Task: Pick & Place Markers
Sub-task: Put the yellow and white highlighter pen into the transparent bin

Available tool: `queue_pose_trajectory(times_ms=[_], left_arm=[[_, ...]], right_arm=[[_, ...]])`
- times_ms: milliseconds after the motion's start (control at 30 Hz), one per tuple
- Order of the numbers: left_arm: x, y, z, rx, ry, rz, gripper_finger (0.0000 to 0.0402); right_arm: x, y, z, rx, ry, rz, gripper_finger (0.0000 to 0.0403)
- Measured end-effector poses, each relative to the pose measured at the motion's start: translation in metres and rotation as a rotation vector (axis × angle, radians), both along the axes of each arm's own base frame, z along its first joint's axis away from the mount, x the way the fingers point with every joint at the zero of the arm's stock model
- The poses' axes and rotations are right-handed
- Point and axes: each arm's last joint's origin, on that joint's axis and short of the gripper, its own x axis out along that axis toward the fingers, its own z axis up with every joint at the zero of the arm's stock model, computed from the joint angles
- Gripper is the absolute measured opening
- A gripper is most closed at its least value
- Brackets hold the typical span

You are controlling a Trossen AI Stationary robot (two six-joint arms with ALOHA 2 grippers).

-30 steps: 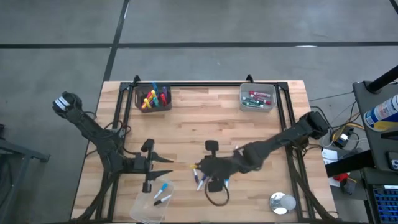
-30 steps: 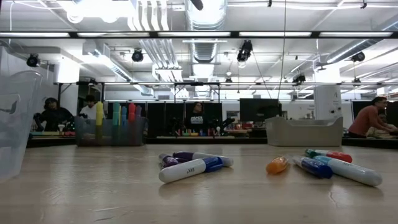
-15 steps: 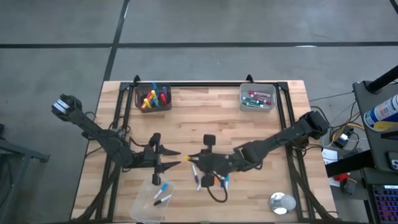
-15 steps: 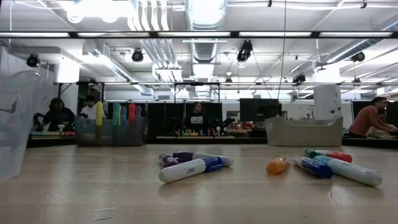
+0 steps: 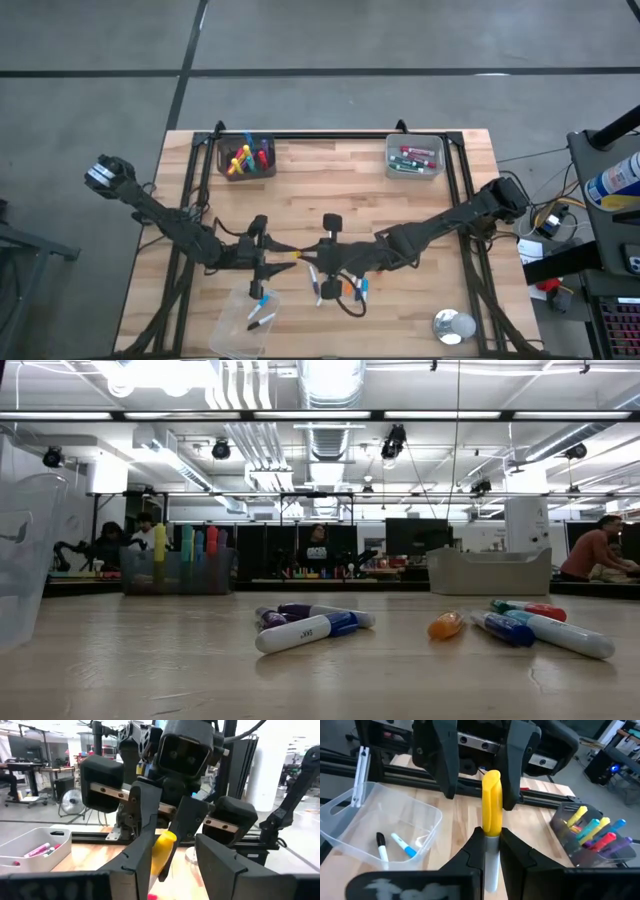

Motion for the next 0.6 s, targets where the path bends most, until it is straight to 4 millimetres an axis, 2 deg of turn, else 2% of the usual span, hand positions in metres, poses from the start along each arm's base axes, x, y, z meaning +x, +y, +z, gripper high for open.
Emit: queue_pose_trajectory(times_ms=[267, 600], left_arm=[[0.0018, 0.0024, -0.0006, 0.002, 0.005, -0.001, 0.0128], [0.0019, 0.0026, -0.0013, 0.011, 0.013, 0.005, 0.0056]], right_arm=[[0.0028, -0.0041, -0.0017, 0.019, -0.025, 0.011, 0.0029], [0.0041, -0.0066, -0.0016, 0.043, -0.027, 0.018, 0.0029]])
